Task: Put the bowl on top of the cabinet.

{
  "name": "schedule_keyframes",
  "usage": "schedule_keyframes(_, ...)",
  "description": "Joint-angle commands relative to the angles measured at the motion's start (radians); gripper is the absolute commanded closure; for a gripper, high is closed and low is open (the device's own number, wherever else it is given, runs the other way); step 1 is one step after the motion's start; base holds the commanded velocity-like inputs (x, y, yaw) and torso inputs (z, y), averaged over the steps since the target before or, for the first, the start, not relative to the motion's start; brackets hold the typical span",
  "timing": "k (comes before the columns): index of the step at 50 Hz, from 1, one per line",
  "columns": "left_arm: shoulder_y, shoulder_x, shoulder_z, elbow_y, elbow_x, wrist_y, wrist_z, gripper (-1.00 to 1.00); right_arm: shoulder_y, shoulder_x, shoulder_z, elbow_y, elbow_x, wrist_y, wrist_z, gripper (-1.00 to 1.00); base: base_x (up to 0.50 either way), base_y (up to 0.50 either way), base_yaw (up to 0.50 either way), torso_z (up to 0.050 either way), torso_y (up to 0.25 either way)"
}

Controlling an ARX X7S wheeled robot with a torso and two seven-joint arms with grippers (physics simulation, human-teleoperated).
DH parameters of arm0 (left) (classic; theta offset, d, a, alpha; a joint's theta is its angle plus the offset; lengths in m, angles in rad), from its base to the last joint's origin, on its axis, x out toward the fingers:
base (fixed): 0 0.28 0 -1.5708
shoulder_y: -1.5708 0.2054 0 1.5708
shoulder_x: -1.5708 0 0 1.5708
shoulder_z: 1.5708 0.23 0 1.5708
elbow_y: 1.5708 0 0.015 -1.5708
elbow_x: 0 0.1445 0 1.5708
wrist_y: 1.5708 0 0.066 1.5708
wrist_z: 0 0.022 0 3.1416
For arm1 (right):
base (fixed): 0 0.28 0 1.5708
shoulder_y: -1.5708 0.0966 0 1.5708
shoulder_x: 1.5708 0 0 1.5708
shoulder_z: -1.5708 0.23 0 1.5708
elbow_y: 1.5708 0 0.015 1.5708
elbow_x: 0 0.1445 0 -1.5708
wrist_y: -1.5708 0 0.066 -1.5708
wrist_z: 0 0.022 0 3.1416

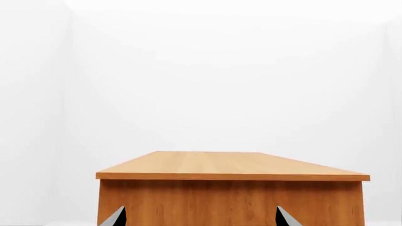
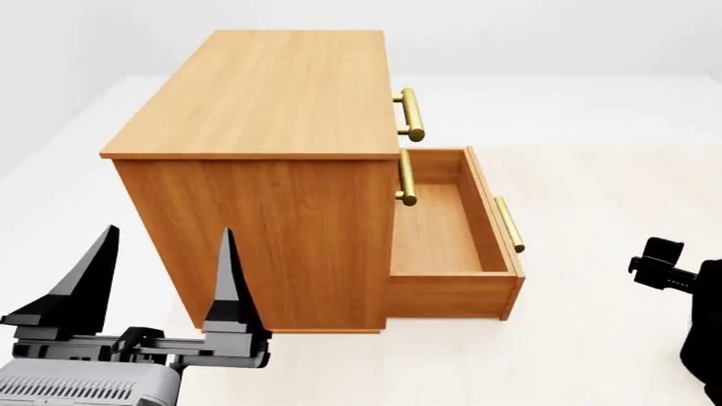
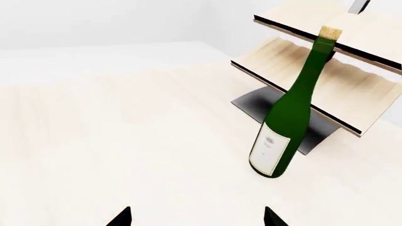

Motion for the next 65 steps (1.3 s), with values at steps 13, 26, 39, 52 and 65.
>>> schedule_keyframes(13, -0.003, -0.009, 0.013, -0.004, -0.001, 0.004, -0.012, -1.0, 0.044, -0.026, 0.018, 0.065, 0.054, 0.079, -0.003, -1.0, 0.0, 0.0, 0.0, 0.0, 0.0)
schedule_keyframes(26, -0.007, -0.014, 0.018, -0.009, -0.003, 0.006, -0.017, -1.0, 0.057, -0.037, 0.021, 0.116, 0.062, 0.082, -0.012, -1.0, 0.0, 0.0, 0.0, 0.0, 0.0)
schedule_keyframes(39, -0.005, -0.019, 0.023, -0.013, -0.005, 0.015, -0.021, -1.0, 0.039, -0.042, 0.027, 0.158, 0.044, 0.061, 0.001, -1.0, 0.0, 0.0, 0.0, 0.0, 0.0)
schedule_keyframes(52, -0.005, -0.024, 0.028, -0.017, -0.008, 0.02, -0.025, -1.0, 0.02, -0.049, 0.026, 0.187, 0.019, 0.028, 0.016, -1.0, 0.0, 0.0, 0.0, 0.0, 0.0)
schedule_keyframes(65, -0.009, -0.029, 0.033, -0.017, -0.009, 0.019, -0.03, -1.0, 0.028, -0.051, 0.008, 0.231, 0.005, 0.01, 0.008, -1.0, 0.0, 0.0, 0.0, 0.0, 0.0)
